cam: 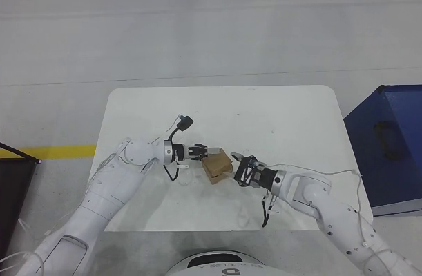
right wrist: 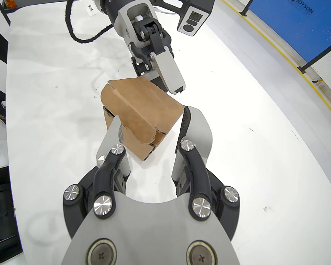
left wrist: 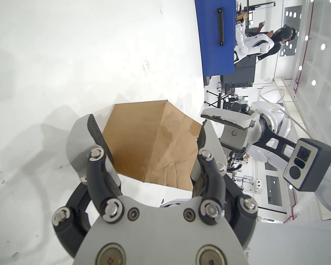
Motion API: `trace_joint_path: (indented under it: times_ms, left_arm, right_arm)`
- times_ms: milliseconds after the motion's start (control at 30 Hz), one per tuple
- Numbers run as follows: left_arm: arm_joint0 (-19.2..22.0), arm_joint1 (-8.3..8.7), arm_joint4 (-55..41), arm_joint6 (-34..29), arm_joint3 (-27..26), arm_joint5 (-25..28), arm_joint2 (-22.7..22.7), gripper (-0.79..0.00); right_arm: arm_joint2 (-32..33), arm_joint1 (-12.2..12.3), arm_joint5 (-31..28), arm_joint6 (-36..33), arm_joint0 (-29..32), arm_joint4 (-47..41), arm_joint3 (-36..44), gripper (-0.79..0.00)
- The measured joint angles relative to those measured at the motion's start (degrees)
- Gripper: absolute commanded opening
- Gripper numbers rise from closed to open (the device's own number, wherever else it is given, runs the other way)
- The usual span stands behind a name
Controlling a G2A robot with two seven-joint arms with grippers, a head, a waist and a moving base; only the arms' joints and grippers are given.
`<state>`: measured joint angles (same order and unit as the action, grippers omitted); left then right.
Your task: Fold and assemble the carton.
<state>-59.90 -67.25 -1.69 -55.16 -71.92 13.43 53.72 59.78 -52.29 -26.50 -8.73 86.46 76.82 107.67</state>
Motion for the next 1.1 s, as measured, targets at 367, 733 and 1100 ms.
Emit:
trace_joint_path:
  times_ms: [367, 733, 1100]
  left_arm:
    - [-0.44, 0.18, 1.49, -0.70, -1.13, -0.18, -0.41, -0.228]
    - [-0.47, 0.41, 3.62, -1.37, -1.79, -0.24, -0.79, -0.317]
    - [-0.64, 0.49, 5.34, -1.12, -2.46, -1.27, -1.40, -0.342]
  right_arm:
    - [-0.61, -0.72, 0.31, -0.89, -1.29, -0.40, -1.72, -0.351]
    - [-0.55, -1.11, 0.22, -1.38, -1.11, 0.00, -2.42, -0.363]
    - [2.53, -0.50, -1.14, -1.80, 2.33, 1.31, -0.79, -0.249]
